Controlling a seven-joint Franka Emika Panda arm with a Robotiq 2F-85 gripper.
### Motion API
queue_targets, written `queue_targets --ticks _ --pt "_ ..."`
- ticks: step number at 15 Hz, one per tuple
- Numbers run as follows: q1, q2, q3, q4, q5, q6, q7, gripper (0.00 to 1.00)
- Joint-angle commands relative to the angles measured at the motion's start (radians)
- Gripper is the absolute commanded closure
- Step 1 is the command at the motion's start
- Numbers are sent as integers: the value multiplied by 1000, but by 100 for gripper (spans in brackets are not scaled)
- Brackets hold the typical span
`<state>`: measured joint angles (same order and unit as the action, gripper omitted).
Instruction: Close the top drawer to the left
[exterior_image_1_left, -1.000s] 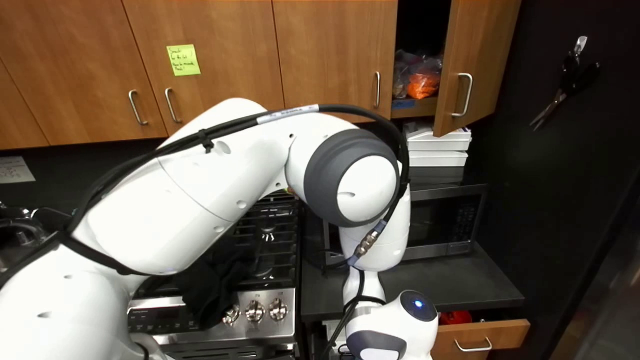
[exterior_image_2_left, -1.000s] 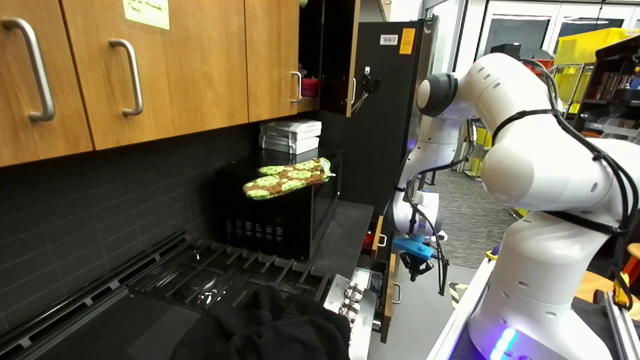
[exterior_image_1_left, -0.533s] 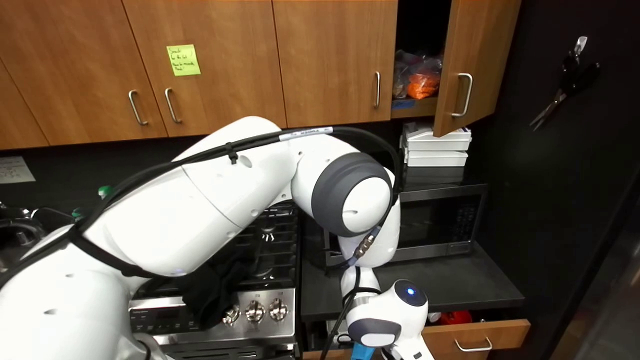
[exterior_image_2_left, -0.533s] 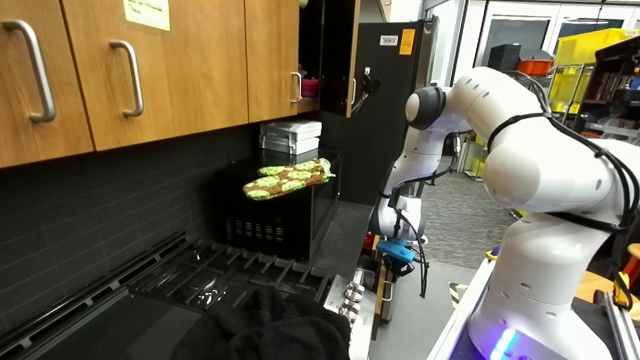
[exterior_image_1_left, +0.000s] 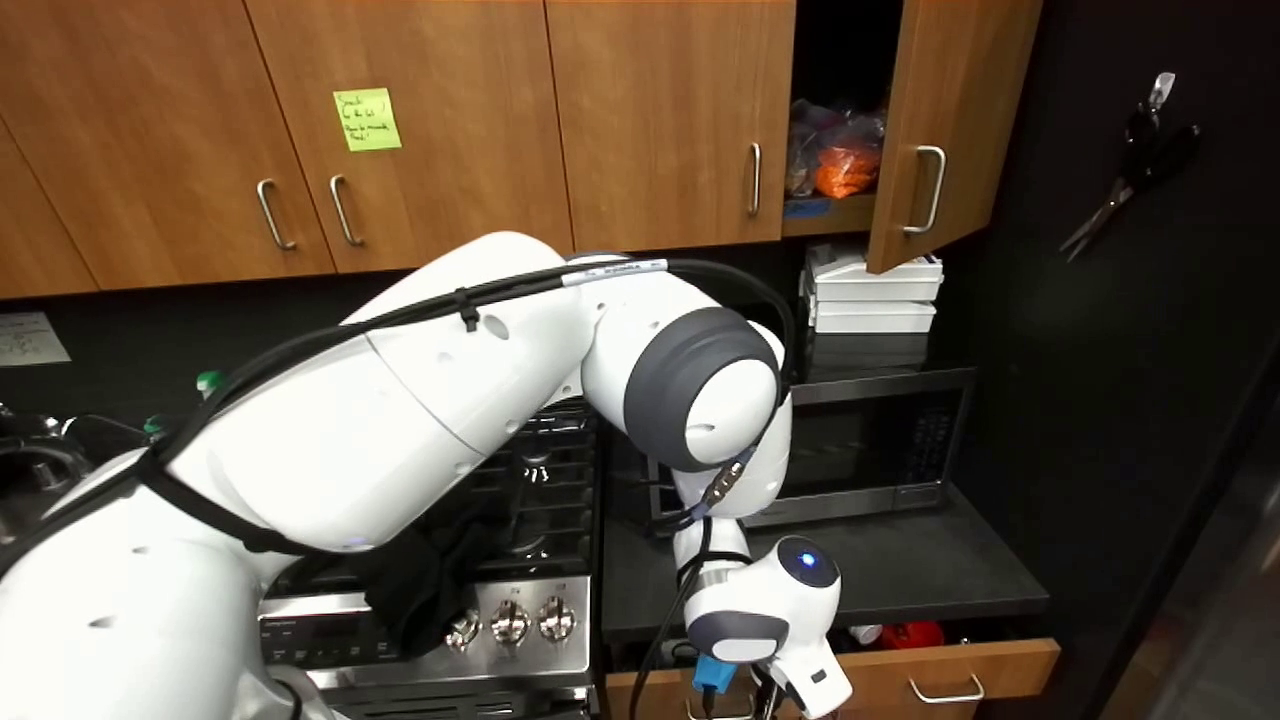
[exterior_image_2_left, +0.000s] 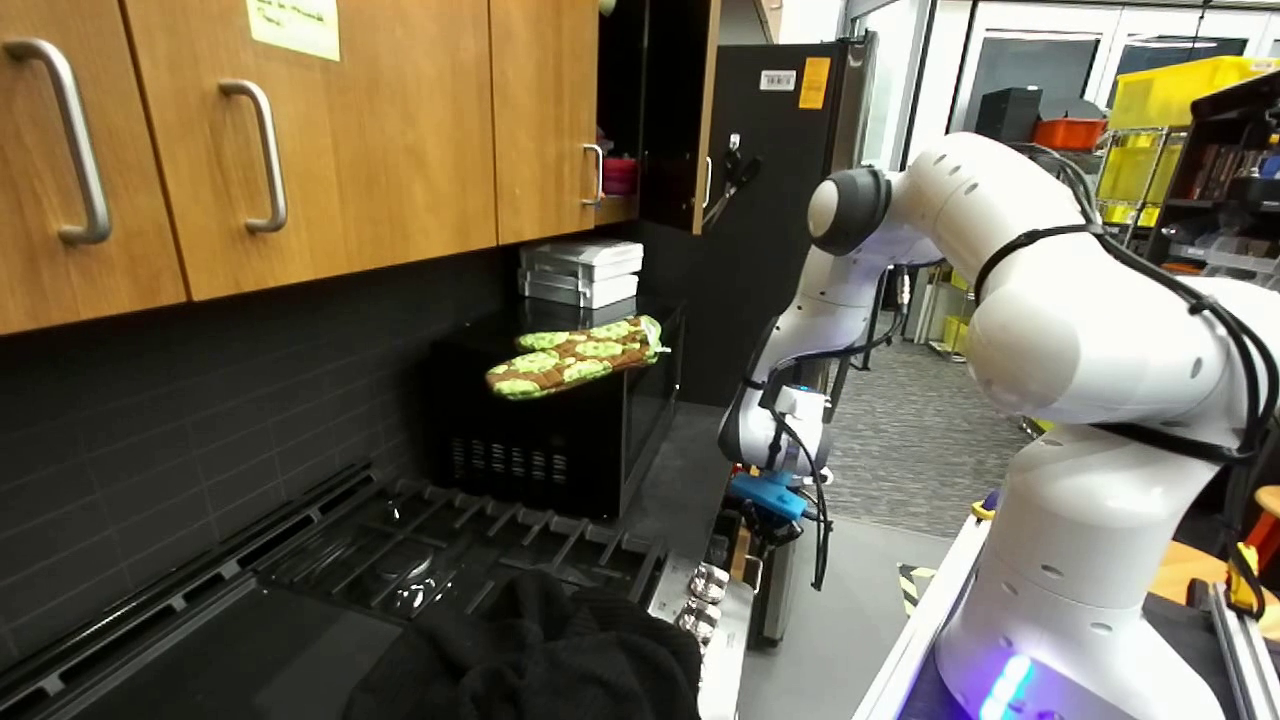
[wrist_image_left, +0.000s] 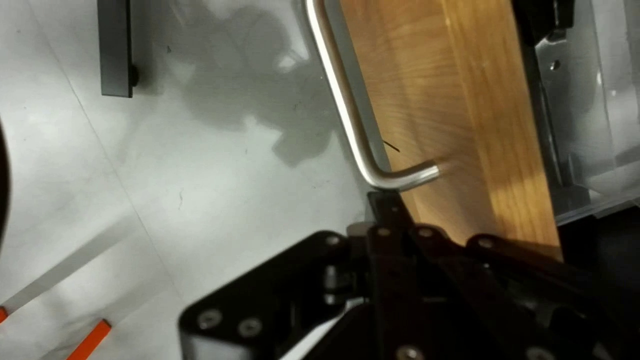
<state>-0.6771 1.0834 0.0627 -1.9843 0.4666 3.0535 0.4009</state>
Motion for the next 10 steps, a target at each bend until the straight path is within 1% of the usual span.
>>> queue_targets --ticks 1,2,5,7,8,9,10 --pt "-98 -61 147 -26 63 1 -55 100" --pt "-133 -73 200 -34 72 11 -72 100" --pt "-213 -95 320 -62 72 52 -127 100" --pt "-275 -94 372 -73 65 66 -148 100" --pt "-296 -79 380 -64 58 69 -153 100" --pt "-337 -90 411 -90 57 73 -166 100" --pt "-357 -82 421 -87 55 70 -171 100"
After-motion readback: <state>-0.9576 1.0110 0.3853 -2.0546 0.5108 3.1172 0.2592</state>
